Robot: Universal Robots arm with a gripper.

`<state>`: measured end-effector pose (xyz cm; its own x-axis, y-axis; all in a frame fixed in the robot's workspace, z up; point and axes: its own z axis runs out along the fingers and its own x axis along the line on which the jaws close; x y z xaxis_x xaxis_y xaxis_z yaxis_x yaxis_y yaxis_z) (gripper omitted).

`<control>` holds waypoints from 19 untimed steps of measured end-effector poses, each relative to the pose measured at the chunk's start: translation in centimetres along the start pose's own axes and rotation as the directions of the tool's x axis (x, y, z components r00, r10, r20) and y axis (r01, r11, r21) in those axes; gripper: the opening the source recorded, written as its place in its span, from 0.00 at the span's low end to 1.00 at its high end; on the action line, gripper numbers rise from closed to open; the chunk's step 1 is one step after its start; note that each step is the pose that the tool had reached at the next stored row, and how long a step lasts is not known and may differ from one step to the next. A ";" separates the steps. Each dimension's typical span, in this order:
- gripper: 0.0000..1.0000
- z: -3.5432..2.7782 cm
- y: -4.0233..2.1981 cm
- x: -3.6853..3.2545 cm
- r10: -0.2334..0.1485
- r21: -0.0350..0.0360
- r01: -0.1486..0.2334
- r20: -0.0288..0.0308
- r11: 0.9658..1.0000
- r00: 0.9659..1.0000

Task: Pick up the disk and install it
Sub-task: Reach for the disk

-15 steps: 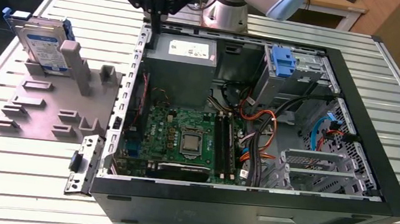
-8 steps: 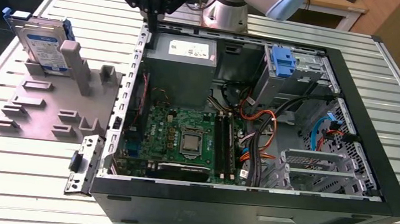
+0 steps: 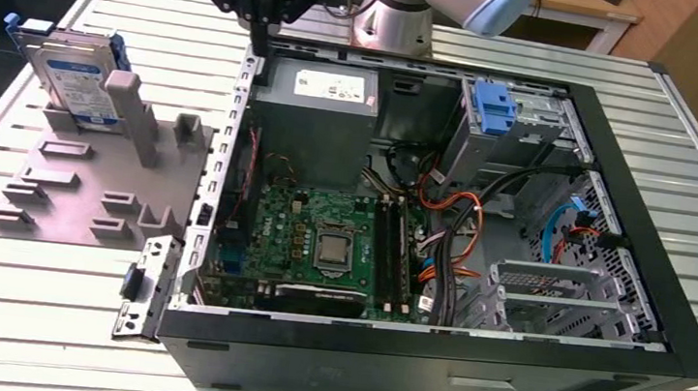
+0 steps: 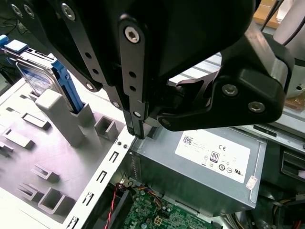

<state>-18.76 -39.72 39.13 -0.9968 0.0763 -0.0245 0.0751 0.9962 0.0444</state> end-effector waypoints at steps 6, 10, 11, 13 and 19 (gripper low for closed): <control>0.11 0.00 -0.03 0.38 0.000 0.000 0.000 0.000 1.000 1.000; 0.11 0.00 -0.04 0.57 0.000 0.000 0.000 0.000 1.000 1.000; 0.11 0.00 -0.05 0.62 0.000 0.000 0.000 0.000 1.000 1.000; 0.11 0.00 -0.05 0.72 0.000 0.000 0.000 0.000 1.000 1.000; 0.11 0.01 -0.07 0.97 0.000 0.000 0.000 0.000 1.000 1.000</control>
<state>-19.73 -39.72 39.09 -0.9968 0.0762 -0.0245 0.0751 0.9962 0.0444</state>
